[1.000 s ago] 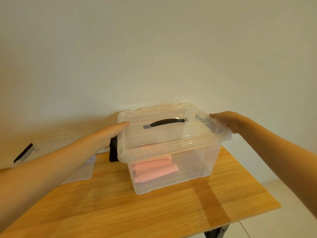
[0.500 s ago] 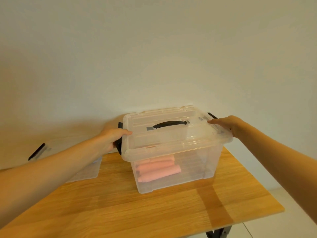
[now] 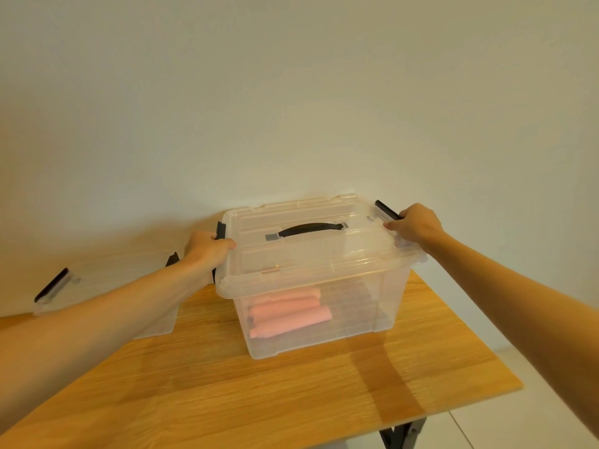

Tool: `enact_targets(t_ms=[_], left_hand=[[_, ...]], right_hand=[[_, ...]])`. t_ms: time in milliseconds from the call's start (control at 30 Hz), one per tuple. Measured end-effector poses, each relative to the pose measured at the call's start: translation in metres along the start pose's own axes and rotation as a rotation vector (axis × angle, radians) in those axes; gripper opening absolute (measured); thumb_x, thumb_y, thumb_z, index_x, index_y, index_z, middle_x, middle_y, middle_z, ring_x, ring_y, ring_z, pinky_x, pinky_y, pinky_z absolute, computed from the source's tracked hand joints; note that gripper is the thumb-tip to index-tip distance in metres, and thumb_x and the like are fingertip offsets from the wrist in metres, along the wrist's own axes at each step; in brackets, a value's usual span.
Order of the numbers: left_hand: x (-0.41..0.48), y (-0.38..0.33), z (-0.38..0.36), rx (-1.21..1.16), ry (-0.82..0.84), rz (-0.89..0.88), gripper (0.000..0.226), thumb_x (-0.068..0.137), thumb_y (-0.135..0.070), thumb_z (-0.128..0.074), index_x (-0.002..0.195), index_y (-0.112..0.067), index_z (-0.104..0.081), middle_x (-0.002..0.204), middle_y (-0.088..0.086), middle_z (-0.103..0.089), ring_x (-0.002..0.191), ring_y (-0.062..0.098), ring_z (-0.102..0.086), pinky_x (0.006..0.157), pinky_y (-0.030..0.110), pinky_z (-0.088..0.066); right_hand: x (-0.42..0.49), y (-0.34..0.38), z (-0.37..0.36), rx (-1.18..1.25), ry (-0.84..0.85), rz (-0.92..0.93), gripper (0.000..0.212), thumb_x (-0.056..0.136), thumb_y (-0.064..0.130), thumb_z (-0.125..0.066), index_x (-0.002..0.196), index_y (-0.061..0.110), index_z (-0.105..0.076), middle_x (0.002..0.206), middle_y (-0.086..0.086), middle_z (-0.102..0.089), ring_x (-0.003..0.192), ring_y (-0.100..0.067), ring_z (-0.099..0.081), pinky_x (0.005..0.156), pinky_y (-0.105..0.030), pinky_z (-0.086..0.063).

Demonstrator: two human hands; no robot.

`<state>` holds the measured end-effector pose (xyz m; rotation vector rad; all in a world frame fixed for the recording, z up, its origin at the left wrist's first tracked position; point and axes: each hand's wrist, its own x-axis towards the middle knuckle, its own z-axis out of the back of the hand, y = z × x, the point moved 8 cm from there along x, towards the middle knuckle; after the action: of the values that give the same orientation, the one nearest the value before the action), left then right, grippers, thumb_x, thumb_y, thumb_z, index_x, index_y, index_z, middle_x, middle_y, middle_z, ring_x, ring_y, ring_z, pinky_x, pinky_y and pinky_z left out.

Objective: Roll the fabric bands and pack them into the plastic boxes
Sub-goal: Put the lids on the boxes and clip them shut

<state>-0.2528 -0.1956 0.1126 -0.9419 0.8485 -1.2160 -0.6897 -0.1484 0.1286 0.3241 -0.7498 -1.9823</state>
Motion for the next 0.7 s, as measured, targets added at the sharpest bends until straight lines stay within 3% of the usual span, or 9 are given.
enact_targets(t_ms=[133,267,333,533,700], left_hand=[[-0.004,-0.004,-0.002,0.029,0.074,-0.053,0.006,0.097,-0.020,-0.064,0.096,-0.014,-0.067,0.101,0.011,-0.071,0.090,0.027,-0.067,0.063,0.033,-0.051],[-0.010,-0.002,0.011,0.013,0.138,-0.073,0.030,0.102,-0.039,-0.053,0.102,-0.016,-0.073,0.103,0.005,-0.074,0.099,0.024,-0.068,0.088,0.041,-0.056],[-0.010,0.002,0.021,0.039,0.178,-0.091,0.031,0.104,-0.042,-0.050,0.108,-0.021,-0.072,0.108,0.001,-0.074,0.104,0.021,-0.066,0.096,0.043,-0.053],[-0.011,0.008,0.046,0.003,0.218,-0.132,0.020,0.105,-0.027,-0.051,0.104,-0.026,-0.071,0.106,0.003,-0.075,0.099,0.019,-0.069,0.075,0.030,-0.053],[-0.007,0.017,0.069,0.061,0.234,-0.157,0.018,0.105,-0.027,-0.052,0.102,-0.027,-0.070,0.108,0.006,-0.074,0.097,0.020,-0.069,0.072,0.029,-0.053]], right_hand=[[0.000,-0.001,-0.001,-0.014,0.013,0.011,0.039,0.095,0.039,-0.070,0.108,0.002,-0.070,0.089,-0.011,-0.063,0.083,-0.027,-0.059,0.066,-0.033,-0.043],[0.000,-0.001,-0.004,-0.016,0.051,-0.008,0.036,0.098,0.036,-0.065,0.112,0.003,-0.067,0.093,-0.013,-0.063,0.084,-0.029,-0.059,0.067,-0.033,-0.044],[0.001,0.000,-0.005,0.004,0.047,-0.012,0.034,0.097,0.035,-0.065,0.110,0.003,-0.068,0.095,-0.015,-0.066,0.088,-0.032,-0.063,0.070,-0.034,-0.048],[-0.011,0.026,-0.026,-0.064,0.069,0.031,0.033,0.099,0.036,-0.063,0.107,0.004,-0.067,0.086,-0.011,-0.061,0.077,-0.025,-0.057,0.070,-0.034,-0.045],[-0.025,0.047,-0.040,-0.103,0.056,0.023,0.035,0.099,0.033,-0.062,0.110,0.001,-0.065,0.092,-0.015,-0.064,0.079,-0.028,-0.059,0.069,-0.036,-0.047]])
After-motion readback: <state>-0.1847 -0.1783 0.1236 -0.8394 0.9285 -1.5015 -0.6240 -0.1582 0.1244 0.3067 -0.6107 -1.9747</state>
